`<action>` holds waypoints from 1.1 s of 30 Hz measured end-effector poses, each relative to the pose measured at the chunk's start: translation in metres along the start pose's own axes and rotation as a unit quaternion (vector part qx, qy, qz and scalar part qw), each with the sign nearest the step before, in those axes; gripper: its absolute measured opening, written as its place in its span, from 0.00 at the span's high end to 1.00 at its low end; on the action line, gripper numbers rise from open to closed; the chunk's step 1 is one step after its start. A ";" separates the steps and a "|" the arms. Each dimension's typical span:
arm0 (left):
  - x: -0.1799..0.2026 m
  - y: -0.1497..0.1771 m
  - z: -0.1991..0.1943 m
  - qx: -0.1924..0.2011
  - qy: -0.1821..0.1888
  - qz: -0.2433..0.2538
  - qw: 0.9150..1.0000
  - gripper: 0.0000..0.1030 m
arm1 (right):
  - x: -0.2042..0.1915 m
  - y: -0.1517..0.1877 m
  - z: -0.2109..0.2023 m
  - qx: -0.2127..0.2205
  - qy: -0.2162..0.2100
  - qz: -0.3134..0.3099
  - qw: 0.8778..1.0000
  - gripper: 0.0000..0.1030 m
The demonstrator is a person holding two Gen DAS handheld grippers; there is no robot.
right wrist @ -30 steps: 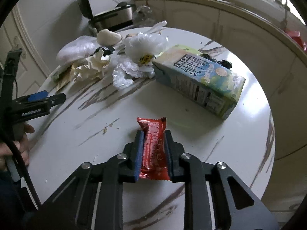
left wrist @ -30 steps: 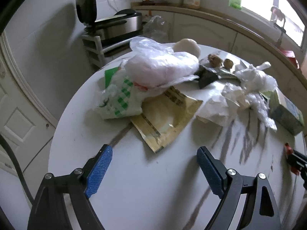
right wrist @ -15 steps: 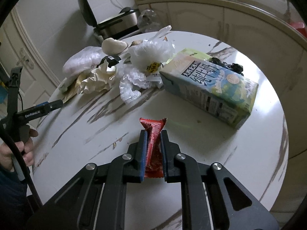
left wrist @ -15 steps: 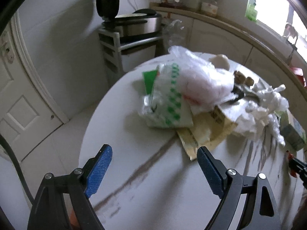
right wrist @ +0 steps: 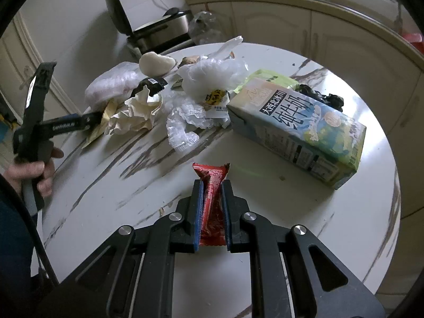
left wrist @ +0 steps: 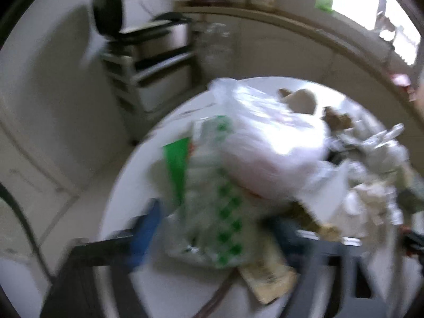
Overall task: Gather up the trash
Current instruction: 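Grasp the green-checked plastic bag with the left tool while the right holds the red wrapper, then carry both held items over to the blue-grey trash bin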
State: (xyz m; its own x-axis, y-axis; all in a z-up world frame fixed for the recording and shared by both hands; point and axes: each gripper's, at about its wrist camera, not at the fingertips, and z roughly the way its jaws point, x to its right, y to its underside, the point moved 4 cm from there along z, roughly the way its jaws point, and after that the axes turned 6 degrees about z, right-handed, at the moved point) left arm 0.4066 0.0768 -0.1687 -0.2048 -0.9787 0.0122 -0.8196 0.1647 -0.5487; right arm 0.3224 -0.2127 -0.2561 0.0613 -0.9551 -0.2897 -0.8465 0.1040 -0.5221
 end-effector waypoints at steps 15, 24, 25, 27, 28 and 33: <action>-0.023 0.050 -0.037 0.016 0.011 -0.016 1.000 0.46 | 0.001 0.004 -0.012 0.008 -0.008 0.007 1.000 0.87; -0.002 0.098 -0.113 0.047 -0.006 -0.024 0.999 0.47 | -0.002 0.015 -0.033 0.024 -0.033 0.013 0.999 0.88; 0.006 0.100 -0.123 0.054 -0.005 -0.018 0.998 0.47 | -0.003 0.017 -0.037 0.029 -0.038 0.013 0.999 0.87; 0.020 0.104 -0.139 0.066 0.001 -0.008 0.998 0.47 | -0.003 0.020 -0.045 0.036 -0.041 0.013 0.998 0.88; 0.028 0.106 -0.146 0.072 0.006 -0.003 0.997 0.47 | -0.002 0.021 -0.047 0.039 -0.043 0.013 0.998 0.88; 0.082 0.115 -0.177 0.097 0.039 0.031 0.994 0.47 | 0.008 0.029 -0.069 0.058 -0.048 0.025 0.997 0.88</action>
State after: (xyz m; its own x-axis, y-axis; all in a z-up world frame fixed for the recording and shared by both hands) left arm 0.2006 0.0376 -0.0829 -0.2986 -0.9538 0.0339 -0.6867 0.1901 -0.7016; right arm 0.2615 -0.2364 -0.2186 0.0758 -0.9178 -0.3897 -0.7829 0.1873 -0.5934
